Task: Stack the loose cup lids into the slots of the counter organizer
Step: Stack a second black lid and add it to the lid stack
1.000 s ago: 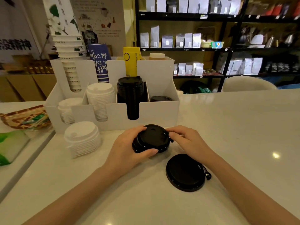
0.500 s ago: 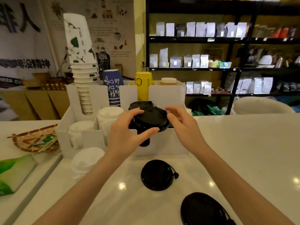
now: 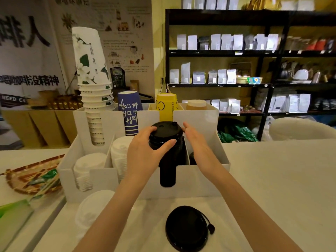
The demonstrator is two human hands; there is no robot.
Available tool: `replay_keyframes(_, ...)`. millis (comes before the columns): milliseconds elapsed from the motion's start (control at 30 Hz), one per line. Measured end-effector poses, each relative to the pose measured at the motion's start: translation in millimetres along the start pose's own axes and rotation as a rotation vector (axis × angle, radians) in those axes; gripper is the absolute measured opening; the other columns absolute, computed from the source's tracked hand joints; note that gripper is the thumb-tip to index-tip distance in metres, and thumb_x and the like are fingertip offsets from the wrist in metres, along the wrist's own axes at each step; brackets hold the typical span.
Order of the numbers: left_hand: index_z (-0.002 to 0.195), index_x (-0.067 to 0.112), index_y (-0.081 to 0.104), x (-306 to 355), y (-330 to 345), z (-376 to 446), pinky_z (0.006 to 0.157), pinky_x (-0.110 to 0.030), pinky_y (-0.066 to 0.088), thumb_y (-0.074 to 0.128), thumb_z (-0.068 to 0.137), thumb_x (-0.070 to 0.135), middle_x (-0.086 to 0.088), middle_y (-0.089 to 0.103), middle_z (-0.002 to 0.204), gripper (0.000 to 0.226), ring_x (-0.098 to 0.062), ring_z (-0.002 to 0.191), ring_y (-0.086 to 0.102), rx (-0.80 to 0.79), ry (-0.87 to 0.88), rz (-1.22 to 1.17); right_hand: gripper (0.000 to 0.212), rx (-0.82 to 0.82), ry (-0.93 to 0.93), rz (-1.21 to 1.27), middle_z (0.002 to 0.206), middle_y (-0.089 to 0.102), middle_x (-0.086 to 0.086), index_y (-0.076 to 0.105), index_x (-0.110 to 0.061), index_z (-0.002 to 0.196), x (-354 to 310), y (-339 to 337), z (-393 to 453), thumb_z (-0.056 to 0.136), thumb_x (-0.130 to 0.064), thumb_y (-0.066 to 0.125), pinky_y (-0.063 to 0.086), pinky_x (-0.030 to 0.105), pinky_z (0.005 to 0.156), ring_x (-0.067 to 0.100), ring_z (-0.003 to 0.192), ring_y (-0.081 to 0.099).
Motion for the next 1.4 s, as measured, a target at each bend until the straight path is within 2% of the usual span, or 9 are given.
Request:
replay_keyframes(233,0.121,0.017,0.050,-6.0,5.0,1.4,0.088,-0.023,0.034,0.064,0.075,0.039,-0.003,0.058,0.123,0.053,-0.016,0.112,0.049,-0.119,-0.003,0.034,0.042,-0.062,0.030,0.090,0.144,0.035,-0.007,0.035,-0.034,0.135,8.5,1.2,-2.0,0.095,-0.040,0.022,0.018,0.022,0.101,0.001,0.122,0.029)
replay_keyframes(467,0.120,0.014,0.049,-7.3,5.2,7.0,0.086,-0.023,0.038,0.063,0.078,0.030,-0.005,0.055,0.122,0.046,-0.009,0.103,0.044,-0.227,0.049,0.035,0.047,-0.052,0.060,0.041,0.145,0.033,-0.006,0.028,-0.036,0.138,15.1,-1.5,1.0,0.092,-0.047,0.026,0.020,0.032,0.107,0.011,0.132,0.027)
replay_keyframes(633,0.123,0.014,0.046,-12.0,10.9,5.1,0.085,-0.019,0.033,0.058,0.081,0.032,-0.005,0.052,0.124,0.047,-0.007,0.102,0.041,-0.269,0.029,0.058,0.044,-0.065,-0.060,-0.367,0.136,0.045,0.005,0.041,-0.028,0.129,12.7,-0.1,3.1,0.093,-0.042,0.020,0.025,0.044,0.111,0.024,0.130,0.035)
replay_keyframes(767,0.126,0.014,0.043,-13.0,11.7,4.3,0.088,-0.021,0.034,0.057,0.082,0.033,-0.006,0.052,0.128,0.050,-0.013,0.110,0.045,-0.285,0.013,0.053,0.045,-0.054,-0.048,-0.287,0.143,0.038,0.002,0.031,-0.031,0.138,10.9,-0.8,-2.7,0.095,-0.041,0.020,0.017,0.047,0.115,0.020,0.135,0.028)
replay_keyframes(900,0.128,0.014,0.040,-11.7,12.9,3.8,0.089,-0.021,0.031,0.055,0.083,0.033,-0.007,0.049,0.131,0.051,-0.018,0.117,0.044,-0.305,-0.001,0.079,0.053,-0.121,-0.074,-0.254,0.143,0.039,-0.006,0.027,-0.036,0.139,7.6,5.6,-5.7,0.089,-0.052,0.027,0.021,0.041,0.116,0.013,0.135,0.028)
replay_keyframes(1000,0.130,0.013,0.037,-6.3,12.6,0.7,0.096,-0.022,0.030,0.054,0.084,0.032,-0.007,0.043,0.136,0.052,-0.019,0.123,0.038,-0.311,0.028,0.150,0.039,-0.128,-0.105,-0.275,0.128,0.039,-0.019,0.032,-0.040,0.130,-1.3,2.8,-13.9,0.091,-0.038,0.040,0.024,0.026,0.105,0.003,0.126,0.029)
replay_keyframes(1067,0.132,0.014,0.033,-1.4,10.8,-1.7,0.104,-0.029,0.030,0.054,0.084,0.035,-0.007,0.036,0.142,0.056,-0.020,0.129,0.033,-0.291,0.053,0.237,0.052,-0.094,-0.119,-0.297,0.130,0.039,-0.016,0.025,-0.033,0.138,-7.2,-3.7,-23.1,0.090,-0.031,0.046,0.024,0.022,0.098,-0.002,0.119,0.029)
replay_keyframes(1167,0.133,0.016,0.033,9.5,6.3,-4.7,0.107,-0.037,0.029,0.055,0.082,0.039,-0.008,0.034,0.145,0.060,-0.023,0.132,0.030,-0.253,0.117,0.316,0.057,-0.036,-0.119,-0.343,0.142,0.040,-0.006,0.024,-0.029,0.140,-6.1,-15.9,-37.0,0.089,-0.031,0.050,0.029,0.023,0.097,0.005,0.126,0.035)
replay_keyframes(1400,0.125,0.016,0.046,52.9,12.4,-28.7,0.102,-0.036,0.034,0.057,0.082,0.034,-0.006,0.046,0.135,0.048,-0.022,0.125,0.039,-0.272,0.306,0.234,0.055,-0.031,-0.051,-0.524,0.139,0.043,-0.005,0.026,-0.031,0.138,25.5,-51.5,-89.0,0.088,-0.036,0.048,0.033,0.026,0.100,0.008,0.123,0.040)
Point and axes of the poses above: each hand's wrist, its own z-axis towards the middle knuckle, its own y-axis out of the palm, x = y × z, the point moved 7 cm from there along z, towards the middle knuckle
